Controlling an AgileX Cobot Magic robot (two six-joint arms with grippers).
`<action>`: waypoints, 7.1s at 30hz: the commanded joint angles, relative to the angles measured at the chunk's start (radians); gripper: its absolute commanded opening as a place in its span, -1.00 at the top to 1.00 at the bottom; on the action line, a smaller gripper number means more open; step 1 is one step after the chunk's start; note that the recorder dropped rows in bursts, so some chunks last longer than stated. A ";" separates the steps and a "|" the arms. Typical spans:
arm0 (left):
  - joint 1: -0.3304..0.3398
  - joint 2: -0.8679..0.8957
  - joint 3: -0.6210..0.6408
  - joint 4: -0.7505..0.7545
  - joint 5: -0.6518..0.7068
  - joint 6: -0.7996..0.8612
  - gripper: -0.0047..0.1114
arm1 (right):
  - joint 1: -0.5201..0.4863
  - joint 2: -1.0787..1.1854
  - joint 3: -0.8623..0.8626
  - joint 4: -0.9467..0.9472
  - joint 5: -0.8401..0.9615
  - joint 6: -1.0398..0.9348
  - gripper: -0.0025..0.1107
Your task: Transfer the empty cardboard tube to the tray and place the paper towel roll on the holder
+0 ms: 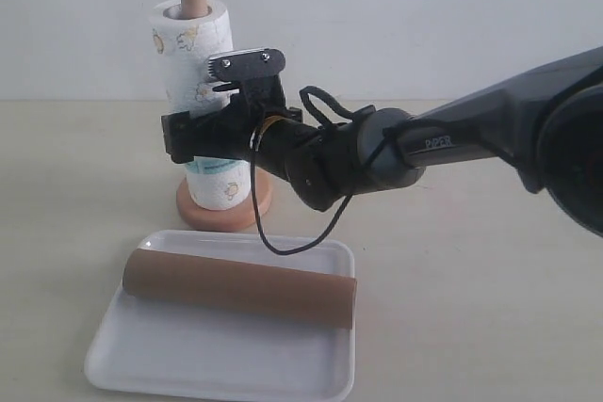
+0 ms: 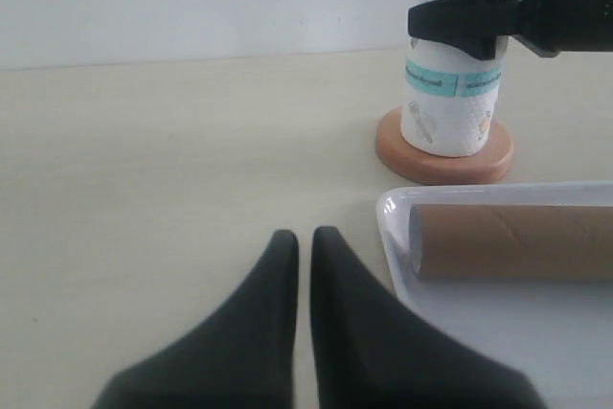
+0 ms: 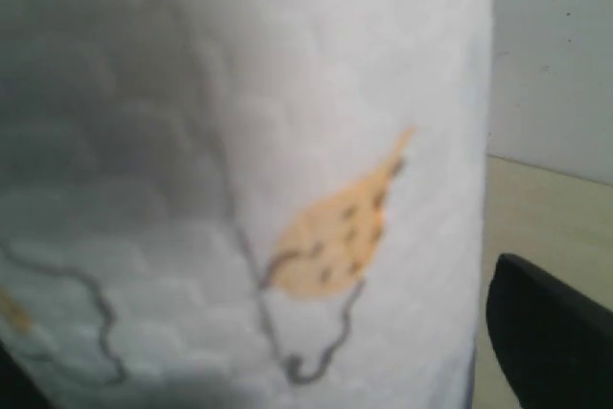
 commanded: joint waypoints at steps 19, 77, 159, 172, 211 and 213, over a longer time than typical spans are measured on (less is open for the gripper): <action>0.002 -0.003 0.004 -0.003 -0.003 0.002 0.85 | 0.002 -0.286 -0.002 0.008 0.045 0.009 -0.90; 0.002 -0.003 0.004 -0.003 -0.003 0.002 0.85 | 0.002 -0.836 0.230 -0.001 1.289 -0.179 0.91; 0.002 -0.003 0.004 -0.003 -0.003 0.002 0.85 | -0.662 -2.266 1.475 -0.018 0.795 0.037 0.91; 0.002 -0.003 0.004 -0.003 -0.003 0.002 0.85 | -0.662 -2.266 1.475 0.018 0.802 0.037 0.91; 0.002 -0.003 0.004 -0.003 -0.003 0.002 0.85 | -0.662 -2.266 1.475 0.027 0.807 0.037 0.91; 0.002 -0.003 0.004 -0.003 -0.003 0.002 0.85 | -0.662 -2.266 1.475 0.027 0.807 0.037 0.91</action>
